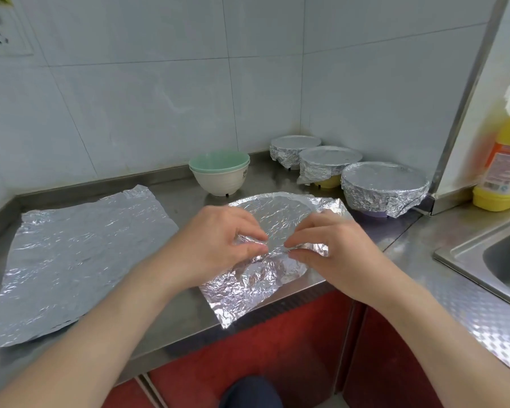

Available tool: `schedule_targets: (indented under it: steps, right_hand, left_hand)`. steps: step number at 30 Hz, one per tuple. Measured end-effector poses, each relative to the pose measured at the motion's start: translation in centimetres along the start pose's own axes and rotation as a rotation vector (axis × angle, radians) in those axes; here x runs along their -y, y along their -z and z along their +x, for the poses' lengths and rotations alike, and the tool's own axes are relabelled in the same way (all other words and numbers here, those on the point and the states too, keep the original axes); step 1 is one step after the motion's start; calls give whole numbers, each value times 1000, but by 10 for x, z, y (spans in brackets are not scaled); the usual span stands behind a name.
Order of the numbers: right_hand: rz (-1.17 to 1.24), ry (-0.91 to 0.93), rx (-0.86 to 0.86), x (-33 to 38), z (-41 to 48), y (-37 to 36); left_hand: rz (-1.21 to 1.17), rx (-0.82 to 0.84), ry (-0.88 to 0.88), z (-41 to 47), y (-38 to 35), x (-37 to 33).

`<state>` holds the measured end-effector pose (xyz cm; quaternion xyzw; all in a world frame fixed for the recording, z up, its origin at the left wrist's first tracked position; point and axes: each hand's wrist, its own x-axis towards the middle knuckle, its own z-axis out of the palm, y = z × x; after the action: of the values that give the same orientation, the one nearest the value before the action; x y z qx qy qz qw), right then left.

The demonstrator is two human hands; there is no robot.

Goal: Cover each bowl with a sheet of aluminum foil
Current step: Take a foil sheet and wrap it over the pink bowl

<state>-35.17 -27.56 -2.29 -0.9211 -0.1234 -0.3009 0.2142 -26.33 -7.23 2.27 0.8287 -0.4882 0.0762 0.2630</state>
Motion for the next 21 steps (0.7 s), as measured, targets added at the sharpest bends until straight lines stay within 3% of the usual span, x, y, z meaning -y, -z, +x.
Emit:
schedule_targets:
  steps: [3, 9, 13, 18, 21]
  right_hand:
    - [-25, 21, 7, 1, 1, -7]
    - [-92, 98, -42, -2, 3, -14]
    - [-92, 119, 13, -3, 6, -10]
    - [-87, -15, 205, -16, 11, 28]
    - [-11, -88, 180, -14, 9, 39]
  left_hand:
    - [52, 28, -41, -7, -12, 13]
    - [50, -71, -159, -11, -26, 24]
    - [132, -160, -199, -14, -35, 20]
    - [130, -199, -126, -12, -45, -15]
    - [43, -164, -43, -8, -31, -18]
